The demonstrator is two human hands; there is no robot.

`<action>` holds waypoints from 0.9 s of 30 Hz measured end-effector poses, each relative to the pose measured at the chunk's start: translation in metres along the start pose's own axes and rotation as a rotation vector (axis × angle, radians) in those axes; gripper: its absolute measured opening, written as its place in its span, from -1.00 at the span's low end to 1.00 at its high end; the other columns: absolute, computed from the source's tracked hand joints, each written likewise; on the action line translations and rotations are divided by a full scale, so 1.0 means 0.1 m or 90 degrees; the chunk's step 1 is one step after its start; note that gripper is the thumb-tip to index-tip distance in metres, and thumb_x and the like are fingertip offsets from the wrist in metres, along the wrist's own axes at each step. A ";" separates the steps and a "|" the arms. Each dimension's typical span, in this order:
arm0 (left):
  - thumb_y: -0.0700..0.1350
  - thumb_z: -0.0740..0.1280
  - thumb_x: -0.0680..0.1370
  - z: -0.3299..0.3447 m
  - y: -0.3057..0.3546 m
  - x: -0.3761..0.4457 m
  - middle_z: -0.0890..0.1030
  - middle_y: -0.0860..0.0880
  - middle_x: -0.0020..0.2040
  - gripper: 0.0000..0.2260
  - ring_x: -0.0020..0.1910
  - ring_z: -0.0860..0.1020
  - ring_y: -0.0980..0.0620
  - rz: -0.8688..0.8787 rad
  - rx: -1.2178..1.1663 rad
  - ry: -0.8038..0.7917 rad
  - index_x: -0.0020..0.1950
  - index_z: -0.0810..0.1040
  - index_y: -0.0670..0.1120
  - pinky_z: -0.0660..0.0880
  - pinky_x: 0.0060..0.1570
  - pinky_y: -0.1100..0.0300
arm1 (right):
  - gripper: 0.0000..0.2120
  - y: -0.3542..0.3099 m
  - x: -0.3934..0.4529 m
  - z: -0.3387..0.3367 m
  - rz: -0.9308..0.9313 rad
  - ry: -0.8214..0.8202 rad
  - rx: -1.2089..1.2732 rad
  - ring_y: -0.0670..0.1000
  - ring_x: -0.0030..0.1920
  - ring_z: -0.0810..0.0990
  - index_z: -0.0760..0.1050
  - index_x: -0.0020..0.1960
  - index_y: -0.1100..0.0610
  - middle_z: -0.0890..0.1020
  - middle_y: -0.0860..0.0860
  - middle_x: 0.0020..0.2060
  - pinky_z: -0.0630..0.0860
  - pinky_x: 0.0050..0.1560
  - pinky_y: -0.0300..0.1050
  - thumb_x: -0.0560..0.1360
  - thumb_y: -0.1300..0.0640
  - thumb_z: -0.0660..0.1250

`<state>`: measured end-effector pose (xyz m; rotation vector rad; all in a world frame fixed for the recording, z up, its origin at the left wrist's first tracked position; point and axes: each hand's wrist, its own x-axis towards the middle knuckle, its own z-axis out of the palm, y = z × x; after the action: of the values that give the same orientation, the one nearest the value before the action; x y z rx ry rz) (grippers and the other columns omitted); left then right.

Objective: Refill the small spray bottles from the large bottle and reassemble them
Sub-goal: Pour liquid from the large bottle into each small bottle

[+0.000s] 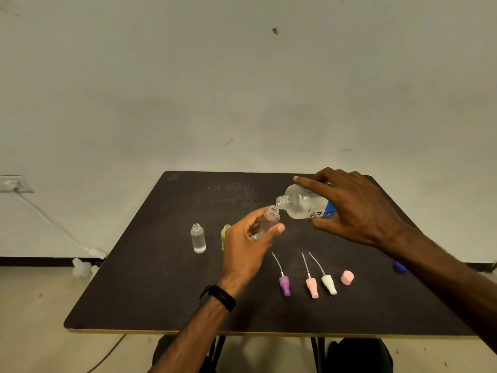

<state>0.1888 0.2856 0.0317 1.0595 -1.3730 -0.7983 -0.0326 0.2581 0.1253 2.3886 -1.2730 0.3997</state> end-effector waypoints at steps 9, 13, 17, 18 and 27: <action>-0.08 0.53 0.48 0.02 -0.02 -0.02 0.71 0.10 0.08 -0.67 0.12 0.65 0.16 0.006 -0.002 -0.006 0.24 0.64 -0.03 0.58 0.19 0.14 | -0.23 -0.04 0.05 0.00 -0.024 -0.009 -0.030 0.04 0.03 0.56 0.32 0.48 -0.06 0.55 0.02 0.12 0.33 0.00 -0.15 0.33 -0.18 0.47; -0.06 0.52 0.48 0.00 -0.03 -0.02 0.71 0.12 0.09 -0.66 0.13 0.65 0.16 0.000 -0.001 -0.001 0.24 0.64 -0.01 0.58 0.19 0.16 | -0.23 -0.03 0.06 -0.03 -0.029 -0.012 -0.032 0.06 0.04 0.56 0.33 0.48 -0.05 0.55 0.03 0.14 0.42 0.01 -0.09 0.33 -0.17 0.48; -0.07 0.52 0.48 -0.02 -0.02 -0.02 0.70 0.13 0.09 -0.66 0.12 0.64 0.19 0.009 0.003 -0.001 0.24 0.64 -0.01 0.57 0.18 0.22 | -0.23 -0.04 0.06 -0.06 -0.037 0.001 -0.039 0.07 0.02 0.57 0.36 0.46 -0.03 0.56 0.04 0.12 0.45 -0.01 -0.06 0.31 -0.14 0.50; -0.08 0.52 0.48 -0.02 -0.02 -0.02 0.71 0.13 0.09 -0.67 0.12 0.65 0.19 0.010 0.003 -0.001 0.24 0.64 -0.02 0.57 0.18 0.22 | -0.23 -0.04 0.06 -0.05 -0.038 0.002 -0.039 0.08 0.02 0.57 0.36 0.46 -0.03 0.56 0.05 0.12 0.46 -0.01 -0.05 0.31 -0.14 0.50; -0.09 0.53 0.48 -0.02 -0.01 -0.01 0.71 0.13 0.05 -0.69 0.09 0.66 0.18 0.011 -0.002 0.005 0.21 0.65 -0.03 0.56 0.14 0.26 | -0.26 -0.05 0.07 -0.09 -0.047 0.006 -0.052 0.03 0.06 0.53 0.32 0.48 -0.05 0.52 0.01 0.14 0.45 0.03 -0.05 0.34 -0.11 0.44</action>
<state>0.1909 0.2866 0.0301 1.0463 -1.3730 -0.7830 -0.0252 0.2600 0.1354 2.3543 -1.1704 0.3296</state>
